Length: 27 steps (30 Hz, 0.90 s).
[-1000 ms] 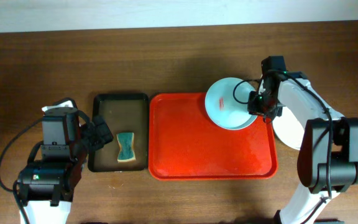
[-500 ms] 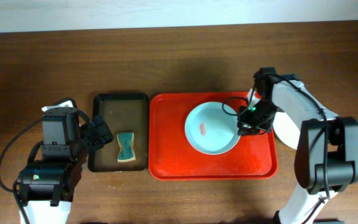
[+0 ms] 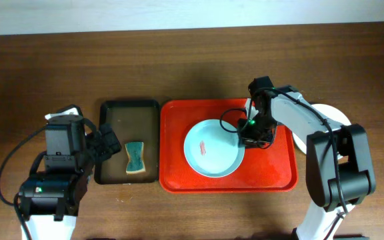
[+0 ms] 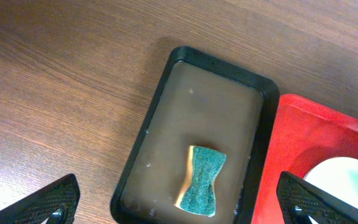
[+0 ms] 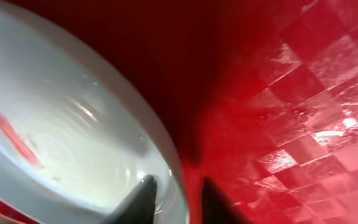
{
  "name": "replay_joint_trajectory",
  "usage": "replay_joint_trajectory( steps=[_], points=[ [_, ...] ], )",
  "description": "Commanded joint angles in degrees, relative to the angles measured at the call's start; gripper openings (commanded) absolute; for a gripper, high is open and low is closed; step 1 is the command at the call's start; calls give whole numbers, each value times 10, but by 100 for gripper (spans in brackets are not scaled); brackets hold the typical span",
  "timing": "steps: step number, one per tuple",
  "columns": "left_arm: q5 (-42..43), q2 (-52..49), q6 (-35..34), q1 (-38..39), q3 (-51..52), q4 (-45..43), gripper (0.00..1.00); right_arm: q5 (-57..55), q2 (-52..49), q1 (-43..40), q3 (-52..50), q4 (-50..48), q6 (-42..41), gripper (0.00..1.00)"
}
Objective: Clean dirty plates on tray and stack at the side
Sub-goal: 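Grasp the light blue plate with the right gripper and drag it to tray center, then hold the light blue plate's rim with the right gripper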
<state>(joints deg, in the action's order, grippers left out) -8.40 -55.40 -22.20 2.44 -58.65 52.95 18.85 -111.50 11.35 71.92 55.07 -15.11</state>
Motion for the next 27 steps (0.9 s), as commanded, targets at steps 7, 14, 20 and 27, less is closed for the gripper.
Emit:
replay_joint_trajectory(
  steps=[7, 14, 20, 27],
  points=[
    [0, 0, -7, -4, -7, -1, 99, 13, 5, 7, -2, -5, -80, 5],
    [0, 0, -7, -4, -7, -1, 99, 14, 5, 55, -2, -28, -99, 4],
    [0, 0, -7, -4, -7, -1, 99, 11, 5, 43, -1, -77, -92, 4],
    [0, 0, -7, -4, -7, -1, 99, 32, 6, 26, 9, -55, -76, 9]
  ],
)
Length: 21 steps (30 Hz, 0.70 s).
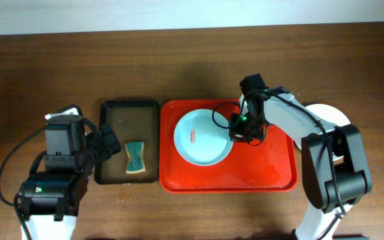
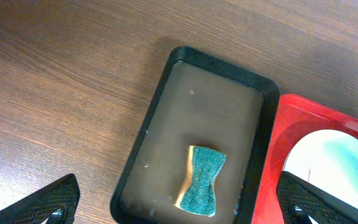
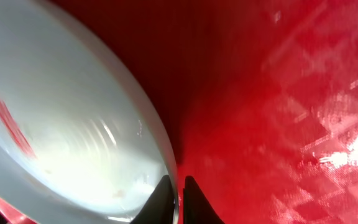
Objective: Clean dirty plates on tray and stack at the side
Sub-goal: 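Hold the light blue plate's rim with the right gripper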
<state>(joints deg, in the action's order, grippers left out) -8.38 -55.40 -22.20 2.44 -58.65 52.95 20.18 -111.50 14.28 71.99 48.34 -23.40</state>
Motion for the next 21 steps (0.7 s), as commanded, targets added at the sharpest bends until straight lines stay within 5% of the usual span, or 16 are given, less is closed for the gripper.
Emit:
replay_joint_trajectory(
  steps=[1, 6, 9, 19, 21],
  points=[
    [0, 0, -7, -4, -7, -1, 99, 38, 6, -5, 11, 24, 27, 11],
    [0, 0, -7, -4, -7, -1, 99, 44, 6, -19, 59, 109, 99, 24],
    [0, 0, -7, -4, -7, -1, 99, 45, 6, -33, 62, 79, 99, 62],
    [0, 0, -7, -4, -7, -1, 99, 45, 5, -34, 38, 37, 94, 57],
    [0, 0, -7, -4, -7, -1, 99, 45, 5, -34, 18, 10, 94, 49]
  ],
)
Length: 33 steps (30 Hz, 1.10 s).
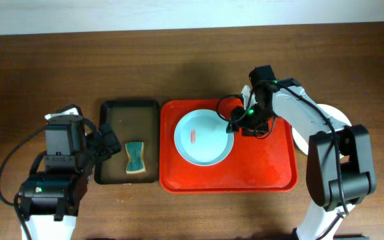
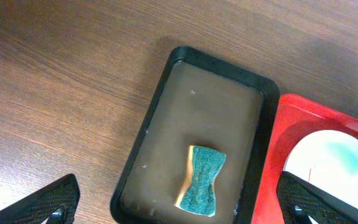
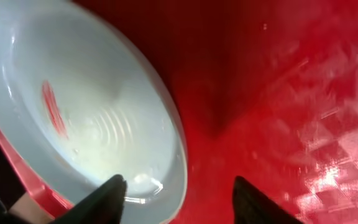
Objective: Clean dirty plates on tray and stack at the side
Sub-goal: 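Hold the light blue plate's rim with the right gripper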
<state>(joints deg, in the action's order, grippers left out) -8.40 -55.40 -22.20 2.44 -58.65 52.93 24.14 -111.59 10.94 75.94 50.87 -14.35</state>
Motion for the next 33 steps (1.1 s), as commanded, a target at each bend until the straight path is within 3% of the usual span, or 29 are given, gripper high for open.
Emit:
replay_joint_trajectory(
  steps=[1, 6, 8, 19, 21, 22, 24, 27, 29, 33],
  points=[
    [0, 0, -7, -4, -7, -1, 99, 5, 6, 0, -35, -30, 4, 45],
    [0, 0, -7, -4, -7, -1, 99, 5, 6, 0, -71, -54, 4, 26],
    [0, 0, -7, -4, -7, -1, 99, 8, 6, 0, -71, -56, -3, 4],
    [0, 0, -7, -4, -7, -1, 99, 25, 7, 38, -71, -3, -68, 5],
    [0, 0, -7, -4, -7, -1, 99, 24, 7, 38, -71, -10, -68, 21],
    [0, 0, -7, -4, -7, -1, 99, 24, 7, 37, -71, -12, -67, 52],
    [0, 0, -7, -4, -7, -1, 99, 25, 7, 36, -71, -18, -68, 99],
    [0, 0, -7, -4, -7, -1, 99, 43, 7, 31, -60, -7, -67, 96],
    [0, 0, -7, -4, -7, -1, 99, 50, 14, 21, -20, 29, -56, 74],
    [0, 0, -7, -4, -7, -1, 99, -11, 47, 34, 20, 86, -44, 68]
  ],
)
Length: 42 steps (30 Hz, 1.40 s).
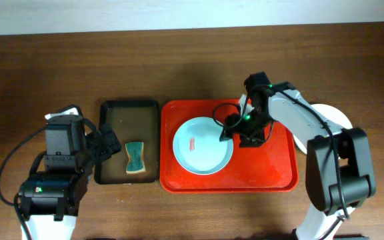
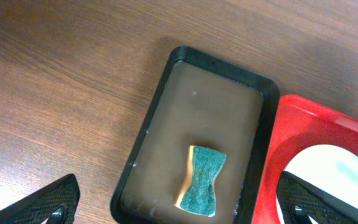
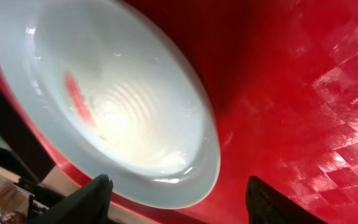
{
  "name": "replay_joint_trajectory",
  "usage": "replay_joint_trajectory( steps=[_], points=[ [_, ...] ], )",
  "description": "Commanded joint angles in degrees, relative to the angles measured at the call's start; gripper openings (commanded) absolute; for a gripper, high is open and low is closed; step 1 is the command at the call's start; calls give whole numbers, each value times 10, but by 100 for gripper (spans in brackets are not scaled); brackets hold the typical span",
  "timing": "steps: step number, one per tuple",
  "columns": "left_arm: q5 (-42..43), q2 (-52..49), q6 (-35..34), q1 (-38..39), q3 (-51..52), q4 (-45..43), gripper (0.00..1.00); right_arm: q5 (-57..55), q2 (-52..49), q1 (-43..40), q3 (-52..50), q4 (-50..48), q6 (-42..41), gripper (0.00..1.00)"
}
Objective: Clean dirty plates on tray and stack at the side
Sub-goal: 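Hold the light blue plate's rim with the right gripper, then lower the left gripper and grasp the green sponge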
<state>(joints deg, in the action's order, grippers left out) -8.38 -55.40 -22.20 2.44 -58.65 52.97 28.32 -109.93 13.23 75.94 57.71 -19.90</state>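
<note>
A pale blue plate [image 1: 202,147] with a red smear [image 1: 192,143] lies in the left half of the red tray [image 1: 272,173]. In the right wrist view the plate [image 3: 104,106] fills the upper left, and its near rim reaches in between my wide-apart fingertips [image 3: 95,196]. My right gripper [image 1: 234,131] hangs open at the plate's right rim, holding nothing. A green sponge [image 1: 135,158] rests in the black tray [image 1: 129,107]. My left gripper [image 1: 105,145] stands open by that tray's left edge, above the sponge [image 2: 201,180] in its own view.
A white plate [image 1: 335,117] sits on the wooden table right of the red tray, partly hidden by my right arm. The black tray [image 2: 166,112] holds murky water. The red tray [image 2: 303,130] adjoins it on the right.
My right gripper's fingers stand wider apart and sit a little nearer the table's front. The plate lies slightly further toward the front of the tray. The left arm is unchanged.
The plate first lay right of the tray's middle, my right fingers close together at its right rim. Then it lay further left and back, fingers still pinched at the rim. After that the fingers were apart; now they are wider, the plate loose.
</note>
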Motion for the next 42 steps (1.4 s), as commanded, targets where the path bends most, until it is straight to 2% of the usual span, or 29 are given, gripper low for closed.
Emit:
replay_joint_trajectory(
  steps=[1, 2, 3, 5, 10, 14, 19, 22, 23, 26, 27, 40, 42],
  points=[
    [0, 0, -7, -4, -7, -2, 99, -89, 32, 18, 20, 28, 8, 67],
    [0, 0, -7, -4, -7, -2, 99, -115, 32, 24, 19, 35, 2, 63],
    [0, 0, -7, -4, -7, -2, 99, -132, 32, 33, 15, 38, 1, 53],
    [0, 0, -7, -4, -7, -1, 99, -156, 32, 54, 9, 41, 1, 22],
    [0, 0, -7, -4, -7, -2, 99, -222, 32, 85, -1, 22, -9, 26],
    [0, 0, -7, -4, -7, -2, 99, -230, 32, 94, -50, -58, -21, 28],
    [0, 0, -7, -4, -7, -2, 99, -230, 32, 94, -66, -87, -21, 18],
    [0, 0, -7, -4, -7, -1, 99, -230, 32, 94, -66, -87, -21, 16],
    [0, 0, -7, -4, -7, -1, 99, -230, 32, 94, -67, -87, -21, 12],
    [0, 0, -7, -4, -7, -2, 99, -230, 32, 94, -77, -92, -21, 11],
    [0, 0, -7, -4, -7, -2, 99, -230, 32, 94, -81, -97, -21, 4],
    [0, 0, -7, -4, -7, -2, 99, -228, 32, 123, -82, -96, -21, 4],
    [4, 0, -8, -4, -7, -37, 99, -228, 32, 123, -82, -95, -21, 4]
  ],
)
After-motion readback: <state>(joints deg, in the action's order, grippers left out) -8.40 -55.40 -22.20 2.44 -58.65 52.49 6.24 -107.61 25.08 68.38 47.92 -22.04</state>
